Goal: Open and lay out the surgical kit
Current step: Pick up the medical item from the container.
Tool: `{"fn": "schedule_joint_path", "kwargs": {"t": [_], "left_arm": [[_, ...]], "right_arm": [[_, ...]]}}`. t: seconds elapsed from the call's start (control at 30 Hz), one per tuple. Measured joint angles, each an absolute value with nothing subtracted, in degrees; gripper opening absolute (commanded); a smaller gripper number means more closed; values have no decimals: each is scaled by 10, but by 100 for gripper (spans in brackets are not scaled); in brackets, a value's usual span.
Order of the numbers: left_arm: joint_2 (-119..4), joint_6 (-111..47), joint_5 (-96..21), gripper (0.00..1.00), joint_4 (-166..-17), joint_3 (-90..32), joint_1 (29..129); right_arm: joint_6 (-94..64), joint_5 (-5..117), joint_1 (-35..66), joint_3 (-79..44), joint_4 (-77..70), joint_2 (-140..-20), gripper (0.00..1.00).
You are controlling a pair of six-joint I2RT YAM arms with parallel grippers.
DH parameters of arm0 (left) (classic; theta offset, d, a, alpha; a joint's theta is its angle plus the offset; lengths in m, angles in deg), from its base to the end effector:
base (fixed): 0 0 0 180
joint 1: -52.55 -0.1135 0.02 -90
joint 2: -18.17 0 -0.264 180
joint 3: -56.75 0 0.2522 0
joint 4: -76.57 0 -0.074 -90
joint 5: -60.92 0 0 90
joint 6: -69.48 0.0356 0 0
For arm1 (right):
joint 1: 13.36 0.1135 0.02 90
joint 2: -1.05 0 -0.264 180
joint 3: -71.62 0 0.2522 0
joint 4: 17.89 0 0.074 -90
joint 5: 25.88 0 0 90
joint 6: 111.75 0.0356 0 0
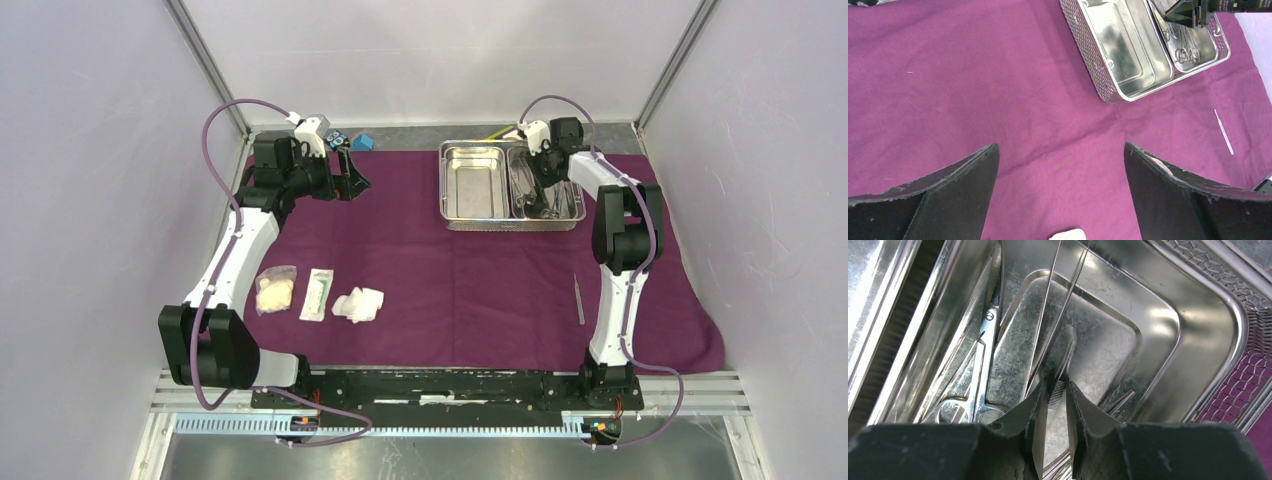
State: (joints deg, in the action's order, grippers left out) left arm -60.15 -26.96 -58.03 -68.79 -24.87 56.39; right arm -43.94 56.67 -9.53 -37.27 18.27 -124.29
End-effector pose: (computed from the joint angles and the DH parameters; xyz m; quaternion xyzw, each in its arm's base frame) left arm 0.3063 -0.0378 0.3319 0.1033 0.8467 -0.2595 0.4529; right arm 0.4796 0.0367 0.1706 -0.2331 0.9163 0.0097 0.3256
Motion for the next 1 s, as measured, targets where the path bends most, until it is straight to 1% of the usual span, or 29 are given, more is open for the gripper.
{"fn": "schedule_joint_path", "kwargs": {"t": [0.13,0.47,0.7,1.0], "left_arm": [[-602,-270,-582,100,-688,-249,564],[-602,-270,-582,100,-688,-248,564],[-602,-270,-583,100,-688,-249,564],[-602,-270,-634,100,-724,-248,565]], "right_arm": [[-439,567,-95,-374,185,-1244,21],[-430,556,-107,-377,187,-1245,7],[-418,552,-116,-378,187,-1237,0],[-385,504,-119,-378,173,-1164,0]]}}
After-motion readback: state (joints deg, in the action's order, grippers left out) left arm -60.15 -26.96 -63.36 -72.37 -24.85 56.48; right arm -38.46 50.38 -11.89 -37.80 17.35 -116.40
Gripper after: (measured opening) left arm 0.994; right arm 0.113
